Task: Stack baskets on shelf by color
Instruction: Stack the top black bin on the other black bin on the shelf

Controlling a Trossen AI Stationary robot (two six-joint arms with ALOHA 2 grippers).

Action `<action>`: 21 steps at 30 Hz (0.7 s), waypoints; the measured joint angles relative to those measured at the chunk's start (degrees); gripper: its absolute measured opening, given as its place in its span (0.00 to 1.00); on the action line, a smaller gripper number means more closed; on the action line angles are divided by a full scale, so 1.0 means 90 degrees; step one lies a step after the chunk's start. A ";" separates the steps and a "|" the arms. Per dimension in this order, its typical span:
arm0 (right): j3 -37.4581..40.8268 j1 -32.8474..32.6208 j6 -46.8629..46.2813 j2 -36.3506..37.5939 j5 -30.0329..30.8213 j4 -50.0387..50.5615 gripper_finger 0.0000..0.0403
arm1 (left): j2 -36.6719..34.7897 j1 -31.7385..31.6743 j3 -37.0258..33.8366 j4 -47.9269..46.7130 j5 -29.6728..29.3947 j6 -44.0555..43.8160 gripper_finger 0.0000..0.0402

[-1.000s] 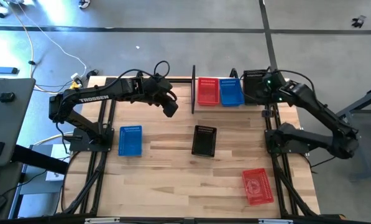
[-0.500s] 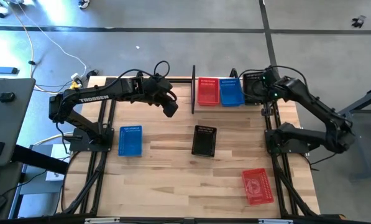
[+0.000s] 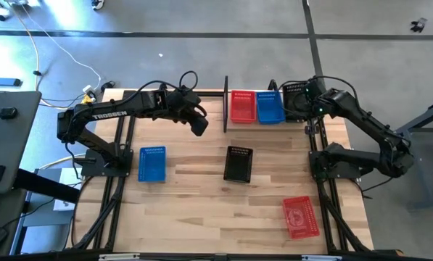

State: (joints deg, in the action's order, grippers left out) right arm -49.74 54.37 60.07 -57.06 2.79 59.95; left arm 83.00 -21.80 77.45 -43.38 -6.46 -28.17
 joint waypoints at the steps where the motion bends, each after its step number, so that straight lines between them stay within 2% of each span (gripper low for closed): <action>1: 0.0000 0.0000 0.0000 0.0000 0.0000 -0.0022 0.00 | 0.0000 0.0001 0.0000 -0.0001 0.0001 -0.0018 0.30; 11: 0.0000 -0.0002 -0.0366 0.0000 0.0001 -0.0093 0.00 | 0.0000 0.0002 0.0000 -0.0002 0.0000 -0.0017 0.30; 21: 0.0000 -0.0234 0.0046 0.0000 0.0070 -0.0007 0.00 | 0.0000 0.0002 0.0000 -0.0002 0.0002 -0.0017 0.30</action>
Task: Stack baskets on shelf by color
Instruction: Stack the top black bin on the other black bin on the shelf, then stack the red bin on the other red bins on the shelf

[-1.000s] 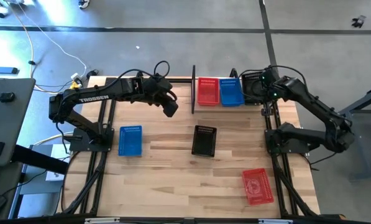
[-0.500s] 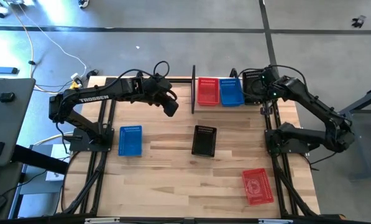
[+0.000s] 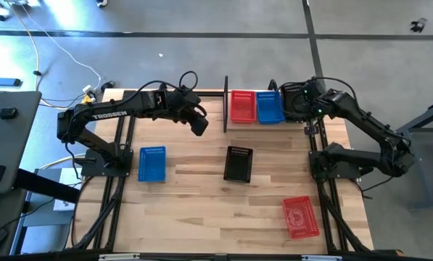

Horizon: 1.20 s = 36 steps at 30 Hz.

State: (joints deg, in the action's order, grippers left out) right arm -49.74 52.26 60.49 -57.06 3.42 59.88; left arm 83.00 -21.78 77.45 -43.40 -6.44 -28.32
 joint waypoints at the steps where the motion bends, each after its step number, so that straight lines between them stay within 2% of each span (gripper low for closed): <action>1: 0.0000 -0.0010 -0.0004 0.0000 0.0000 0.0010 0.00 | 0.0000 0.0000 0.0000 0.0000 0.0002 0.0000 0.30; 7: 0.0000 -0.0036 -0.0165 0.0000 0.0028 0.0014 0.00 | 0.0000 0.0000 0.0000 0.0000 0.0005 0.0000 0.30; 11: 0.0000 -0.0036 -0.0258 0.0000 0.0429 0.0024 0.01 | 0.0000 0.0000 0.0000 0.0000 0.0005 0.0000 0.30; 20: 0.0000 -0.0262 -0.0304 0.0002 0.0258 0.0084 0.22 | 0.0000 0.0000 0.0000 0.0000 0.0018 0.0000 0.30; 28: -0.0002 -0.0286 -0.0585 0.0024 0.0539 0.0075 0.24 | 0.0000 0.0000 0.0000 0.0002 0.0039 0.0000 0.30; 32: -0.0002 -0.0318 -0.1174 0.0096 0.0440 0.0093 0.24 | 0.0000 0.0000 0.0000 0.0000 0.0046 0.0002 0.30; 36: -0.0009 -0.0678 -0.1979 0.0258 0.0238 0.0414 0.24 | 0.0000 0.0000 0.0000 0.0000 0.0045 0.0018 0.30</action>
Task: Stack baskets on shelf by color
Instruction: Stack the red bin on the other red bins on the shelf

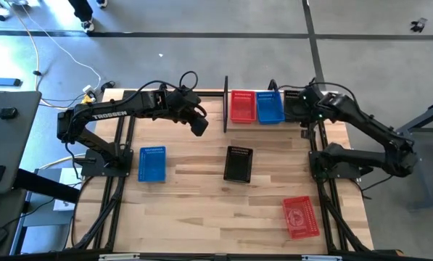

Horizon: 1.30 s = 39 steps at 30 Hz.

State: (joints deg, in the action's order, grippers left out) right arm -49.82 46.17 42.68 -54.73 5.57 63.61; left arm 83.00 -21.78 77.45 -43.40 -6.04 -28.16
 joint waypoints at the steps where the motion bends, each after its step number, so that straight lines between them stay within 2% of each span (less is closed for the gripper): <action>1: -0.0020 -0.0138 -0.0194 0.0040 -0.0028 0.0125 0.24 | 0.0000 0.0000 0.0000 0.0000 0.0003 0.0057 0.30; 6: -0.0396 -0.0943 -0.1736 0.0147 -0.0139 0.0822 0.24 | 0.0000 0.0016 0.0000 -0.0005 0.0171 0.0359 0.30; 15: -0.0844 -0.2436 -0.5669 0.0142 -0.1333 0.1573 0.24 | 0.0000 0.0213 0.0000 -0.0005 0.0201 0.0706 0.30; 20: -0.0833 -0.3371 -0.7715 0.0138 -0.1682 0.1650 0.24 | 0.0000 0.0399 0.0000 -0.0007 0.0269 0.1100 0.30; 27: -0.0829 -0.4736 -1.0583 0.0138 -0.1744 0.1650 0.24 | 0.0000 0.0676 0.0000 -0.0007 0.0288 0.1424 0.30; 33: -0.0826 -0.5888 -1.2523 0.0123 -0.1667 0.1650 0.24 | 0.0000 0.0927 0.0000 -0.0007 0.0283 0.1487 0.30; 39: -0.0824 -0.7012 -1.4002 0.0039 -0.1356 0.1643 0.24 | 0.0000 0.1152 0.0000 -0.0007 0.0273 0.1488 0.30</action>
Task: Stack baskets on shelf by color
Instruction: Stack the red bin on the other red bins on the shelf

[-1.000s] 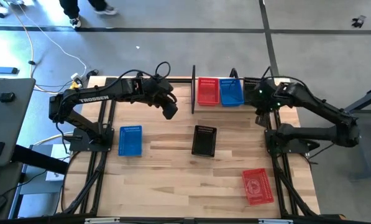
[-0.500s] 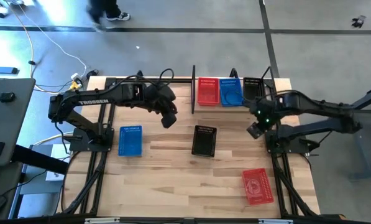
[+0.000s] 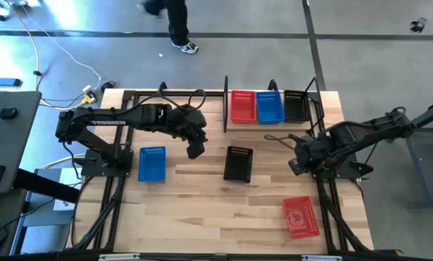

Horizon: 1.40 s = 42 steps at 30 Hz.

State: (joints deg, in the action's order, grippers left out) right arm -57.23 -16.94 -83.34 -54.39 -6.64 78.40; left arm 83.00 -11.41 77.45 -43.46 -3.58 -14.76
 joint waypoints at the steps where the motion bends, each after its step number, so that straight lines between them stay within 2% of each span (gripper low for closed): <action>1: 0.0000 -0.0164 -0.0162 -0.0049 0.0013 -0.0001 0.24 | 0.0000 0.0033 0.0000 0.0000 -0.0004 0.0000 0.30; 16: 0.0002 -0.2066 -0.1263 -0.1384 -0.0145 -0.0251 0.24 | 0.0000 0.0326 0.0000 0.0000 -0.0004 -0.0001 0.30; 25: 0.0005 -0.2967 -0.1917 -0.2241 -0.0360 -0.0812 0.25 | 0.0000 0.0422 0.0000 0.0000 -0.0004 -0.0002 0.30; 35: 0.0005 -0.3636 -0.2760 -0.3027 -0.0754 -0.1242 0.37 | 0.0000 0.0448 0.0000 0.0001 -0.0002 -0.0024 0.30; 42: 0.0005 -0.4092 -0.3469 -0.3407 -0.0775 -0.1346 0.38 | 0.0000 0.0448 0.0000 0.0002 -0.0002 -0.0121 0.30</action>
State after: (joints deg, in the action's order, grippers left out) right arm -57.19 -53.77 -114.57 -85.05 -13.61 66.28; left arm 83.00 -7.38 77.45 -43.44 -3.60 -15.86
